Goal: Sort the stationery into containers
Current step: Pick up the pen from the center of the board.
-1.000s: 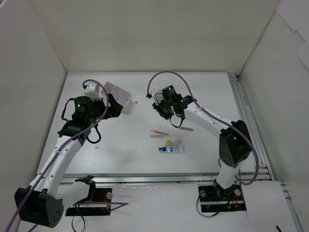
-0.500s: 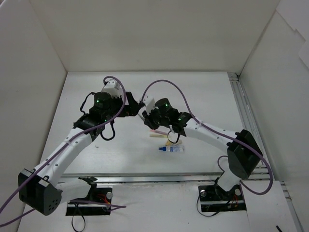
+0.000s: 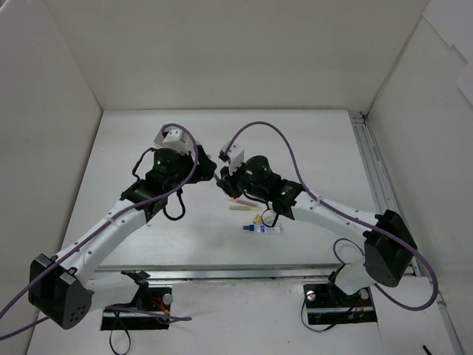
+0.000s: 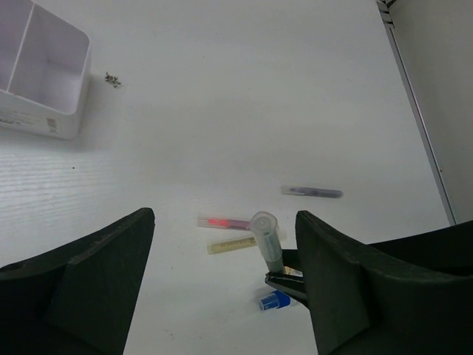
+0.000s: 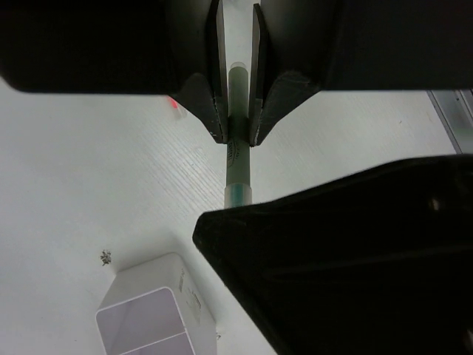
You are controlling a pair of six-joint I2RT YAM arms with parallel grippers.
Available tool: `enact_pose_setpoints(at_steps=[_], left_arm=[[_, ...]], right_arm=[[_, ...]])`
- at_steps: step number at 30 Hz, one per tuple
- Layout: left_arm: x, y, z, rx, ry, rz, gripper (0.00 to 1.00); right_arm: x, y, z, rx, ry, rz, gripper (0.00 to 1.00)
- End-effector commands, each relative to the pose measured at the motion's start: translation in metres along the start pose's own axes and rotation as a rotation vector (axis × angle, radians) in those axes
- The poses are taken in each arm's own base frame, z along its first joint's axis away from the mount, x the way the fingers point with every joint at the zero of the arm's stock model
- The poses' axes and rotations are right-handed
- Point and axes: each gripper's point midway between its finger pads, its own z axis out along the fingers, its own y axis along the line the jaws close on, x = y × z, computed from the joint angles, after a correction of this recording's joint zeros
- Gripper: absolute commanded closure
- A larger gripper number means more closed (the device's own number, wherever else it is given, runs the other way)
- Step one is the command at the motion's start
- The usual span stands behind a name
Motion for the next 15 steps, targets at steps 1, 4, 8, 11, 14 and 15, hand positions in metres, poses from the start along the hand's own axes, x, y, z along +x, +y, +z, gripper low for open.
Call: enact_pose_setpoints(at_steps=[1,4,8,11,14,15], left_arm=[[-0.028,-0.022,0.008,0.043,-0.081,0.015,0.30],[-0.025,-0.024,0.010,0.038,-0.065,0.025,0.43],[-0.026,-0.018,0.012,0.004,-0.076,0.025,0.54],[-0.027,-0.017,0.012,0.001,-0.077,0.022,0.74],[-0.027,-0.017,0.010,-0.003,-0.078,0.022,1.00],[-0.028,-0.016,0.009,-0.004,-0.084,0.026,1.00]], right_arm=[[-0.054,0.004,0.000,0.003,-0.146,-0.004,1.00],[-0.058,-0.001,0.003,0.037,-0.145,0.000,1.00],[-0.073,-0.005,-0.001,0.063,-0.205,0.014,1.00],[-0.078,0.002,-0.001,0.036,-0.204,0.007,1.00],[-0.071,-0.001,0.003,0.045,-0.180,0.007,1.00],[-0.070,-0.002,0.004,0.050,-0.175,0.005,1.00]])
